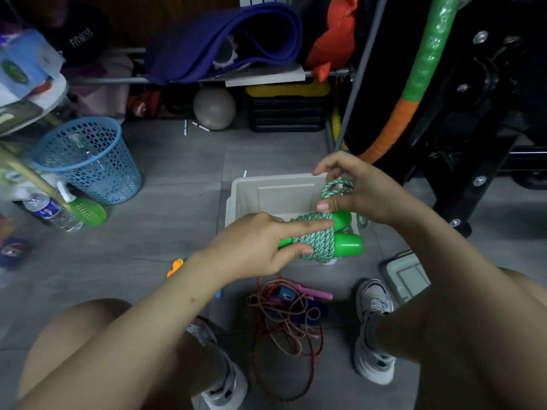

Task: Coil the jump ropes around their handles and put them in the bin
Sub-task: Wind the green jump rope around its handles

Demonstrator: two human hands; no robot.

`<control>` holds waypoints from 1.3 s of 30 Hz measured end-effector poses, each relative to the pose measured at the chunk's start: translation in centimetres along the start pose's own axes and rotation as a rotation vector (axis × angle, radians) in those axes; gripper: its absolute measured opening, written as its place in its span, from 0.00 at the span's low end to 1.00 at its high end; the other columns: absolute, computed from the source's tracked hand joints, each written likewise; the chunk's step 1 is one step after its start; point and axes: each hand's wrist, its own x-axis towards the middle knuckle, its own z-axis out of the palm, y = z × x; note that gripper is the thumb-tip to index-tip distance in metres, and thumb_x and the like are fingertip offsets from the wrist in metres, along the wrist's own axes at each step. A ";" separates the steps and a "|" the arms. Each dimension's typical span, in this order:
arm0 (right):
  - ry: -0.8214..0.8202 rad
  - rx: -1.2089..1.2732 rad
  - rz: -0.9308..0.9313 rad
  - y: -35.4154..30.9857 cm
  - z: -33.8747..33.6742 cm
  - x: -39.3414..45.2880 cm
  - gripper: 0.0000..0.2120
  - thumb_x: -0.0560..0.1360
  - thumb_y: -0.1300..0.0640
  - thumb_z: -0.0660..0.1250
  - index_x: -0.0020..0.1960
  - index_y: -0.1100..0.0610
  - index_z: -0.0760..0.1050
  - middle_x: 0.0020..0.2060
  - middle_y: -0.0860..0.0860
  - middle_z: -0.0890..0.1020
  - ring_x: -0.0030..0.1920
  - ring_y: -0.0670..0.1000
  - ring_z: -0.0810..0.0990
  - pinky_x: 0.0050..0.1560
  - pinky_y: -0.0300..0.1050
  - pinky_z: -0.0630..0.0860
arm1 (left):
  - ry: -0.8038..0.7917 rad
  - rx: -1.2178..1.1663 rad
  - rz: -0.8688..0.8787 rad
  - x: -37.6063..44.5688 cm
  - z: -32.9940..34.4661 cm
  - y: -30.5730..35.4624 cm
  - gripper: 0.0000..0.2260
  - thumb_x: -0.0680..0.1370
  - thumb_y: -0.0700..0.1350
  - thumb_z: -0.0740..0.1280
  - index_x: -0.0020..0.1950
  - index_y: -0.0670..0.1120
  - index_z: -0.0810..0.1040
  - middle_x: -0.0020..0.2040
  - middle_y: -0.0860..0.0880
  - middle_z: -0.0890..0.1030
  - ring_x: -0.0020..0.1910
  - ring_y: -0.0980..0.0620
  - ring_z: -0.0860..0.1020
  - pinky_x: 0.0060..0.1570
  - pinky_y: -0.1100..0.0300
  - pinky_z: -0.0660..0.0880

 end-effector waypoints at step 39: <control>-0.182 0.634 0.145 0.5 3.8 -1.5 0.11 0.68 0.52 0.69 0.49 0.55 0.76 0.35 0.58 0.69 0.35 0.50 0.62 0.34 0.42 0.59 | 0.320 -0.956 -0.398 -0.2 -0.7 -0.1 0.17 0.79 0.43 0.64 0.59 0.65 0.75 0.30 0.42 0.76 0.22 0.50 0.72 0.21 0.63 0.68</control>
